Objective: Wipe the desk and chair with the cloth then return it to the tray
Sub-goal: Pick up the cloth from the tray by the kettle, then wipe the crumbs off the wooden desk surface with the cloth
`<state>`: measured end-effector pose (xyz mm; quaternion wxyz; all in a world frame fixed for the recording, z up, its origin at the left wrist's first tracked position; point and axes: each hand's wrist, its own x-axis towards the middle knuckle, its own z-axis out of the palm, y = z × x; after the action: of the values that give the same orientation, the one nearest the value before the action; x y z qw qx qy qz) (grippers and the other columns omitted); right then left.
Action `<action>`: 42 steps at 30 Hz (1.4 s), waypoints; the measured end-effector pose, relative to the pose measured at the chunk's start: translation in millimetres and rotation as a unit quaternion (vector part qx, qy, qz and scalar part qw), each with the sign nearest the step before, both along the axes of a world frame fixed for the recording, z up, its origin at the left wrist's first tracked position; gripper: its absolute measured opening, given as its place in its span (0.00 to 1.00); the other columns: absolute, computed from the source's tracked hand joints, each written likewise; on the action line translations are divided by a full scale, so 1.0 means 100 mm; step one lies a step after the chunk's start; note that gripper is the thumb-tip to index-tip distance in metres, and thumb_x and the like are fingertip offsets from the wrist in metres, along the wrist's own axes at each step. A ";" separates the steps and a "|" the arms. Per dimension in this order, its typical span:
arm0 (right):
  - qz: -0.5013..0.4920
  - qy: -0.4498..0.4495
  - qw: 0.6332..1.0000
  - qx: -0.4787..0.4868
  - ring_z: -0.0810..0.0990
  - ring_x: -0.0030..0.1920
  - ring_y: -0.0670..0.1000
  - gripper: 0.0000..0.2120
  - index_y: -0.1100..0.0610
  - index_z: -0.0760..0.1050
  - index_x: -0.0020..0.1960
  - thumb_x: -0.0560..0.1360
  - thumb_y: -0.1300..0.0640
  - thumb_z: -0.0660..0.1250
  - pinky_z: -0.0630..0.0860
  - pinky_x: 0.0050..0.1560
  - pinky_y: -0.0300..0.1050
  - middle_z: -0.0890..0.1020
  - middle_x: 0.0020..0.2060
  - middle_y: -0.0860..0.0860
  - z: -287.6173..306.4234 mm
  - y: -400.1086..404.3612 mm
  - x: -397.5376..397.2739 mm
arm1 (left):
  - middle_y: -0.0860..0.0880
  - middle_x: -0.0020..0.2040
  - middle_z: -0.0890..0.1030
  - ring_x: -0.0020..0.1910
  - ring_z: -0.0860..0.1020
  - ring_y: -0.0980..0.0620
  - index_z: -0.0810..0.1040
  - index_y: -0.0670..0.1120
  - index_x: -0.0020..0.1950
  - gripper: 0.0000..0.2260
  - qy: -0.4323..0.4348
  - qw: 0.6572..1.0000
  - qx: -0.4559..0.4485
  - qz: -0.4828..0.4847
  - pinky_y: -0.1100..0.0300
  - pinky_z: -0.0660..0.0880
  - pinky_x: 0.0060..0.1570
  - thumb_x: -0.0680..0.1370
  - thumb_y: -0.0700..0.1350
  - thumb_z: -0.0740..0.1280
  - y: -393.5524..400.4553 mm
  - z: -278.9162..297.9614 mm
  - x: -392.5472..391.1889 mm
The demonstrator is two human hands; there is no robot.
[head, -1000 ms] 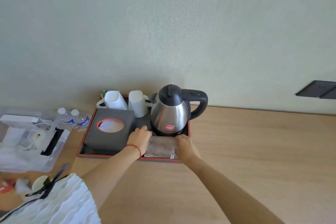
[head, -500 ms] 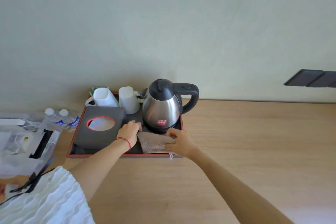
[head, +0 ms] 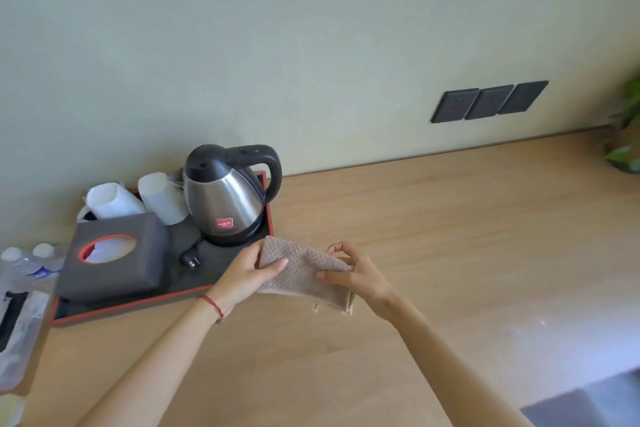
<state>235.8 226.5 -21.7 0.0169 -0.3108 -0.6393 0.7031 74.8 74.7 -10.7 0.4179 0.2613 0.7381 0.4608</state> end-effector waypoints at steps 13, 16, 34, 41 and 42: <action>-0.026 -0.128 0.911 0.392 0.74 0.48 0.49 0.41 0.38 0.48 0.69 0.65 0.48 0.70 0.72 0.37 0.37 0.63 0.52 0.43 -0.64 0.36 3.00 | 0.52 0.45 0.82 0.47 0.80 0.53 0.78 0.51 0.48 0.04 -0.023 0.992 0.023 -0.124 0.58 0.76 0.47 0.74 0.46 0.70 1.51 -0.73 3.12; -0.030 -0.166 0.897 0.409 0.73 0.37 0.55 0.30 0.46 0.57 0.63 0.67 0.52 0.70 0.61 0.26 0.37 0.63 0.49 0.47 -0.82 0.53 3.25 | 0.45 0.55 0.81 0.56 0.78 0.49 0.77 0.43 0.57 0.14 -0.016 0.994 0.016 -0.106 0.54 0.74 0.58 0.73 0.45 0.71 1.74 -0.88 3.41; -0.209 -0.045 0.864 0.456 0.70 0.55 0.53 0.13 0.63 0.74 0.50 0.66 0.65 0.70 0.70 0.56 0.47 0.69 0.55 0.54 -1.05 1.30 3.74 | 0.45 0.74 0.65 0.74 0.58 0.38 0.67 0.56 0.68 0.19 0.483 0.860 -0.102 -0.127 0.33 0.51 0.71 0.77 0.51 0.53 1.92 -1.55 3.62; -0.364 -0.189 0.780 0.473 0.67 0.57 0.64 0.14 0.63 0.76 0.57 0.72 0.65 0.63 0.68 0.58 0.56 0.75 0.61 0.59 -1.11 2.02 3.95 | 0.47 0.75 0.63 0.76 0.54 0.41 0.66 0.58 0.69 0.20 0.483 0.861 -0.106 -0.123 0.34 0.48 0.72 0.78 0.53 0.51 1.92 -1.55 3.63; -0.344 -0.218 0.779 0.477 0.66 0.58 0.64 0.14 0.62 0.77 0.58 0.73 0.65 0.64 0.68 0.58 0.58 0.73 0.63 0.59 -1.16 2.00 3.92 | 0.47 0.75 0.63 0.76 0.54 0.41 0.66 0.57 0.69 0.20 0.482 0.861 -0.103 -0.122 0.34 0.48 0.72 0.78 0.52 0.51 1.92 -1.55 3.63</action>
<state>628.2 427.0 -137.8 0.2636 -0.6070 -0.7302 0.1698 438.0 266.4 -166.0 0.0870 0.4942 0.8529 0.1443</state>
